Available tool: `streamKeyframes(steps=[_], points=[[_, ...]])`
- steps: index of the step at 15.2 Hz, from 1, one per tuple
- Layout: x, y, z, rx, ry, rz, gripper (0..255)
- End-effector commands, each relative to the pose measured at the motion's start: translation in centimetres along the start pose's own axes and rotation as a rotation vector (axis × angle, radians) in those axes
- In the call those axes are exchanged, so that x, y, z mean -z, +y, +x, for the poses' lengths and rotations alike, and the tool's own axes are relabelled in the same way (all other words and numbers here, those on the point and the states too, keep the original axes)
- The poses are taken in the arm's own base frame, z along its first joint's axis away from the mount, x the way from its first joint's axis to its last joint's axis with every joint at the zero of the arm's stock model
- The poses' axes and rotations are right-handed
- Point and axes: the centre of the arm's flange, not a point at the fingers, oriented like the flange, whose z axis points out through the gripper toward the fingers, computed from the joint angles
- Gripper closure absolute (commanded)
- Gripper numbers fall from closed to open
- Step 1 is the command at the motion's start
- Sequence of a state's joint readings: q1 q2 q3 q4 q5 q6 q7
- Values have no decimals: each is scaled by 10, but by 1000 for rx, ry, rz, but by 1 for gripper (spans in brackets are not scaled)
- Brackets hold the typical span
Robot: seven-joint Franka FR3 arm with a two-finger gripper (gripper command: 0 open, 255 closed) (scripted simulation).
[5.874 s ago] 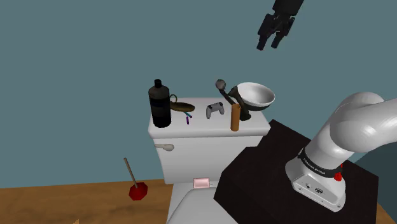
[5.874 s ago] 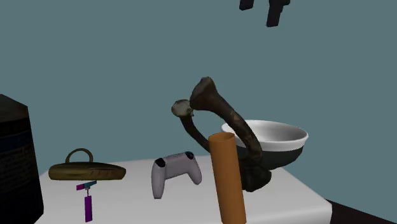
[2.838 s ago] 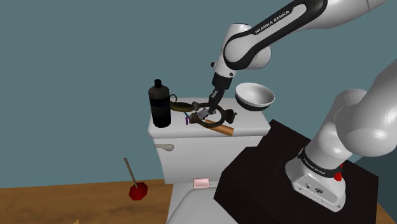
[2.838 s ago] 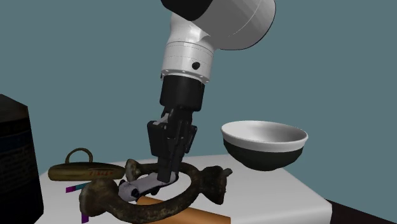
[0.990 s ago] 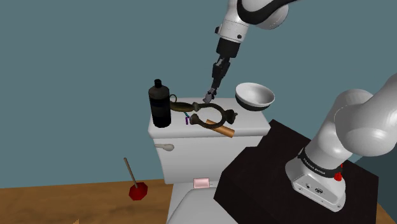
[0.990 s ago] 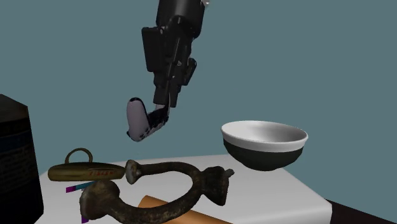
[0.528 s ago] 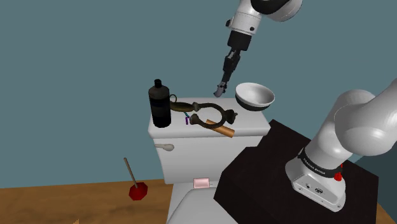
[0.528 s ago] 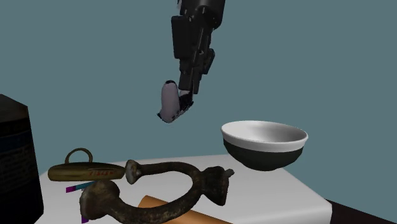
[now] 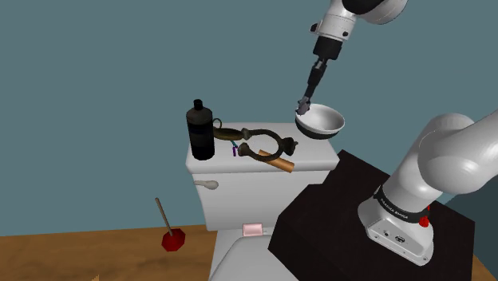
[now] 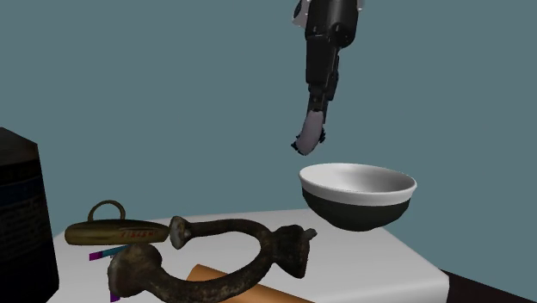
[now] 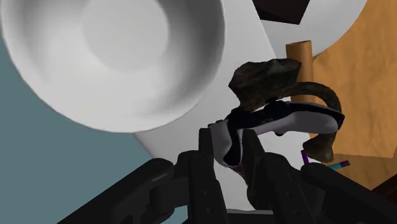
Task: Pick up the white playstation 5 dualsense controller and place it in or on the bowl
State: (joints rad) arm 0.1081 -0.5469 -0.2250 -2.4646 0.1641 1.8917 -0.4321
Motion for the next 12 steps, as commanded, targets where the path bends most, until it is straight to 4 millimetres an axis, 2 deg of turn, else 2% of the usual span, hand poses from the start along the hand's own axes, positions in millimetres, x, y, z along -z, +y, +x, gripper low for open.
streamKeyframes(steps=[1,4,12], points=[[9,19,-17,2,0,0,255],[20,49,-41,2,0,0,255],[-20,60,-44,2,0,0,255]])
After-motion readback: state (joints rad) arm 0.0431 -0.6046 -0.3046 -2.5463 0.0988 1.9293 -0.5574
